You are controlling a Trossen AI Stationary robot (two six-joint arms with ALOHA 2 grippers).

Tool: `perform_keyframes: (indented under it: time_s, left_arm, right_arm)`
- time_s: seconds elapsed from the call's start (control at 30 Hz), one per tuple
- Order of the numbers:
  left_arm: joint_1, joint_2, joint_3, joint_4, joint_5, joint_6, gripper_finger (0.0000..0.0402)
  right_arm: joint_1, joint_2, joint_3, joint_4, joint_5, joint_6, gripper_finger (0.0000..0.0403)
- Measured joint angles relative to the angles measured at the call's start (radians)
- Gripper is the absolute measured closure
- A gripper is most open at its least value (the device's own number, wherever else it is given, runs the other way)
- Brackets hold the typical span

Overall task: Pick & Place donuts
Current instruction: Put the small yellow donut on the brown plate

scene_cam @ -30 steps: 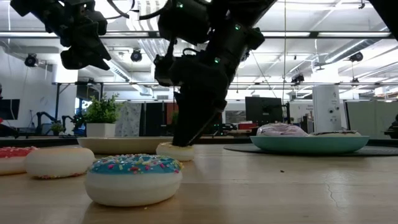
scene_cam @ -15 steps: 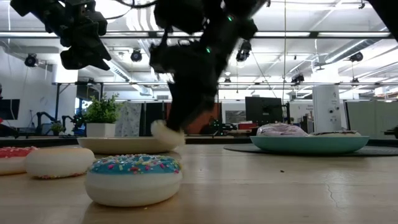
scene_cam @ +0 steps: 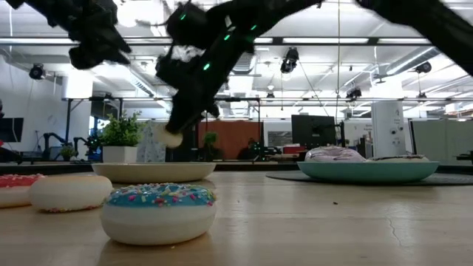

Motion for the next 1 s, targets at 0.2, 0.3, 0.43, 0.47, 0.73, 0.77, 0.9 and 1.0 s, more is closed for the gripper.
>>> perform_keyframes:
  time_s: [0.2, 0.3, 0.43, 0.47, 0.73, 0.77, 0.9, 1.0]
  left_arm:
    - [0.0, -0.058, 0.017, -0.003, -0.019, -0.016, 0.0287]
    - [0.0, -0.069, 0.0, -0.015, -0.019, -0.029, 0.0287]
    - [-0.001, -0.071, -0.023, -0.017, -0.02, -0.036, 0.0287]
    - [-0.001, -0.07, -0.029, -0.019, -0.02, -0.037, 0.0287]
    - [-0.001, -0.062, -0.036, -0.019, -0.024, -0.038, 0.0287]
    - [-0.001, -0.062, -0.036, -0.024, -0.024, -0.038, 0.0287]
    - [-0.002, -0.065, -0.036, -0.045, -0.017, -0.04, 0.0287]
    - [-0.002, -0.07, -0.036, -0.052, -0.012, -0.049, 0.0287]
  right_arm:
    - [-0.046, 0.221, 0.299, -0.163, 0.023, -0.022, 0.0384]
    - [-0.07, 0.261, 0.354, -0.173, 0.033, -0.028, 0.0378]
    - [-0.076, 0.231, 0.309, -0.188, 0.019, -0.027, 0.0349]
    - [-0.075, 0.229, 0.306, -0.213, 0.015, -0.029, 0.0337]
    - [-0.071, 0.232, 0.33, -0.201, 0.095, -0.041, 0.0233]
    - [-0.07, 0.232, 0.336, -0.193, 0.112, -0.041, 0.0224]
    - [-0.072, 0.23, 0.349, -0.182, 0.129, -0.059, 0.0195]
    - [-0.071, 0.23, 0.347, -0.21, 0.129, -0.067, 0.0181]
